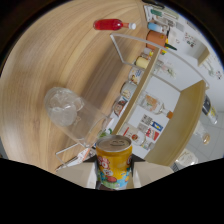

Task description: Make me a cup of Vodka Sunrise.

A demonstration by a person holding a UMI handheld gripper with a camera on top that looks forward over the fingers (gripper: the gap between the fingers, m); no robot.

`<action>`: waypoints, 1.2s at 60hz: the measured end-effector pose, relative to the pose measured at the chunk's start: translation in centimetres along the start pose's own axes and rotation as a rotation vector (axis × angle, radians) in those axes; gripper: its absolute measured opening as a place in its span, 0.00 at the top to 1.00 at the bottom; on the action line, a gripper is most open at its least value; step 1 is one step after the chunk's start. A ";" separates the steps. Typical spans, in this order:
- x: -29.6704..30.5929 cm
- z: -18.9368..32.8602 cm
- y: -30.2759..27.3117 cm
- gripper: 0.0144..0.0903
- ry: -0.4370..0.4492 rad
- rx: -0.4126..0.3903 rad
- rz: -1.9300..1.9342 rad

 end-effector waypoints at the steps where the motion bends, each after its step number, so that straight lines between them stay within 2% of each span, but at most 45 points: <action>1: -0.1 -0.1 -0.1 0.52 -0.005 0.000 -0.004; 10: -0.1 -0.9 0.0 0.52 -0.012 0.008 0.069; 17: 1.6 -1.8 0.1 0.52 0.013 0.044 0.270; 31: 7.4 -4.3 3.9 0.51 0.086 0.174 0.994; 40: 8.1 -5.3 8.9 0.51 0.113 0.237 1.474; 53: 2.7 -4.6 14.7 0.51 0.084 0.253 1.909; 61: -3.5 -2.4 15.9 0.51 0.032 0.210 2.061; 72: -11.3 1.3 14.3 0.52 -0.091 0.124 2.170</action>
